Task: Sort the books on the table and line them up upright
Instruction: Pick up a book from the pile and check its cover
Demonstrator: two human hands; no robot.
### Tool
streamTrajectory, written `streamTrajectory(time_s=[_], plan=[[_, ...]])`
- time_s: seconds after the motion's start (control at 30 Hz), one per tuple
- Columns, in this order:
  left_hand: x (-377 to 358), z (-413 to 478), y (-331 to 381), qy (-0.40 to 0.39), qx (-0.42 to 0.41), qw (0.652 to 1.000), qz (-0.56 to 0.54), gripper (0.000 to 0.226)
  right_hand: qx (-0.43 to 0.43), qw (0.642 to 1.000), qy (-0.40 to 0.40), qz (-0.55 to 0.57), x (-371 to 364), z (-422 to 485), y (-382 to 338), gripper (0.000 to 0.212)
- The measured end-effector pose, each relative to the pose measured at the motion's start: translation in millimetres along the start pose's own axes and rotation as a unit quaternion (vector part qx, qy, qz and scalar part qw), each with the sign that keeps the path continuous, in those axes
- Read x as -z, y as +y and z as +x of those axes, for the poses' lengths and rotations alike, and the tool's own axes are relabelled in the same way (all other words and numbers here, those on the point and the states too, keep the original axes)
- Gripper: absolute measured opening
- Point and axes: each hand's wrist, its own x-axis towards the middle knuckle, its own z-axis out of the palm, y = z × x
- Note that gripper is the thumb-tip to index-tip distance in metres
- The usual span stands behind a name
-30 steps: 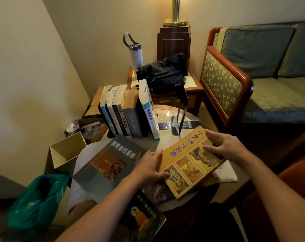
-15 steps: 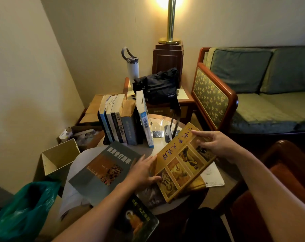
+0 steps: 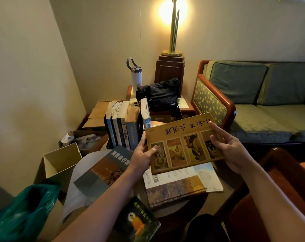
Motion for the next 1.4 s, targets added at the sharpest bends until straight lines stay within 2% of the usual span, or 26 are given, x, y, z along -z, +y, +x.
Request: streamTrajectory(time_s=[0.07,0.23,0.43,0.57,0.67,0.77,0.9,0.97,1.07,1.1,1.17,1.23,1.27,1.3,1.4], plan=[[0.5,-2.4,11.4,0.006,-0.029,1.0,-0.007,0.075,-0.005,0.999,-0.002,0.047,-4.7,-2.3,6.2,0.048],[9.5,-6.5,27.5,0.017,-0.084,0.992,0.089,0.062,-0.021,0.995,-0.019,0.099,-11.9,-3.6,16.4,0.05],[20.8,-5.6,28.0,0.001,-0.045,0.999,-0.004,0.053,-0.047,0.994,-0.022,0.095,-20.9,0.6,18.8,0.06],[18.4,0.8,25.5,0.0,-0.021,0.999,-0.031,0.054,-0.05,0.995,-0.016,0.086,-20.5,5.5,15.1,0.057],[14.9,3.1,23.5,-0.009,0.002,1.0,-0.004,0.059,-0.031,0.998,0.0,0.05,-19.8,9.8,6.1,0.054],[12.4,4.2,19.7,-0.019,0.005,1.0,0.009,0.073,-0.007,1.0,0.01,-0.005,-18.5,17.7,0.7,0.056],[15.5,5.9,19.4,0.022,0.0,1.0,0.013,0.092,0.012,0.996,-0.021,-0.091,-10.6,27.1,-4.6,0.067],[22.6,7.1,26.7,0.045,0.006,0.999,0.009,0.09,0.01,0.992,-0.055,-0.115,-9.2,30.5,-10.3,0.08],[36.1,6.4,39.0,0.021,0.02,0.999,0.046,0.068,0.015,0.983,-0.082,-0.166,-13.7,35.9,-16.9,0.102],[38.4,4.3,40.9,0.009,0.015,0.997,0.076,0.059,0.02,0.979,-0.085,-0.184,-16.1,37.6,-18.4,0.1],[39.8,-0.9,40.7,0.001,-0.008,0.993,0.118,0.043,0.027,0.972,-0.082,-0.221,-22.0,39.5,-19.0,0.078],[39.2,-4.6,39.1,0.006,-0.027,0.993,0.113,0.039,0.028,0.97,-0.048,-0.237,-30.1,37.2,-16.1,0.052],[37.8,-5.6,39.9,0.011,-0.035,0.994,0.104,0.043,0.027,0.973,-0.026,-0.229,-34.0,35.0,-12.3,0.046],[35.7,-5.8,41.4,0.02,-0.043,0.995,0.091,0.048,0.025,0.974,-0.007,-0.224,-38.1,32.2,-6.9,0.05],[26.0,0.1,46.4,0.072,-0.054,0.994,0.057,0.054,0.015,0.967,0.016,-0.253,-47.9,28.6,16.5,0.091]])
